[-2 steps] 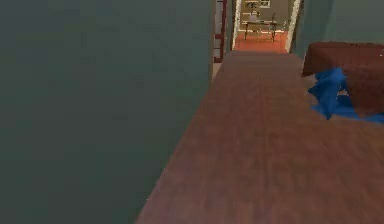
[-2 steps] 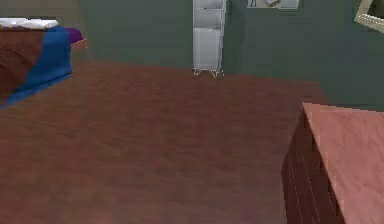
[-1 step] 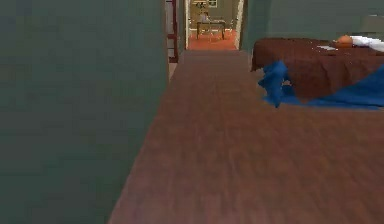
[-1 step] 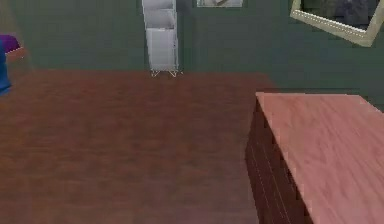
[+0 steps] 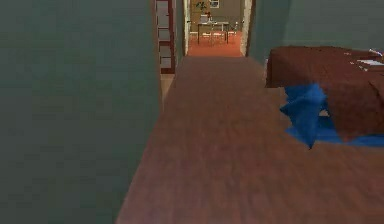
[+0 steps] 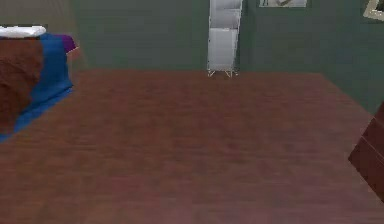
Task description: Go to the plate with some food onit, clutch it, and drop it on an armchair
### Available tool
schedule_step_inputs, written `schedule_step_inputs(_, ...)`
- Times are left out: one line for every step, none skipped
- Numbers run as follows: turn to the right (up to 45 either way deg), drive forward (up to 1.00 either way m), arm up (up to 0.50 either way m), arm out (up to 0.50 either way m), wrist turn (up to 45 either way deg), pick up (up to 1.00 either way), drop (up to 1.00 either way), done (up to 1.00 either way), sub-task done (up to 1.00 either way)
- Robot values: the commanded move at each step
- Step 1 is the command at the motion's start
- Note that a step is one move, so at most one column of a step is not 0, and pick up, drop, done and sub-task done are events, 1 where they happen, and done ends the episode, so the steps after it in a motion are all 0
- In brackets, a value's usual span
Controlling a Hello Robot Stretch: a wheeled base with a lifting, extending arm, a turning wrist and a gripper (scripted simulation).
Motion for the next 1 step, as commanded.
schedule_step_inputs(0.0, 1.00, 0.00, 0.00, 0.0, 0.00, 0.00, 0.00, 0.00)
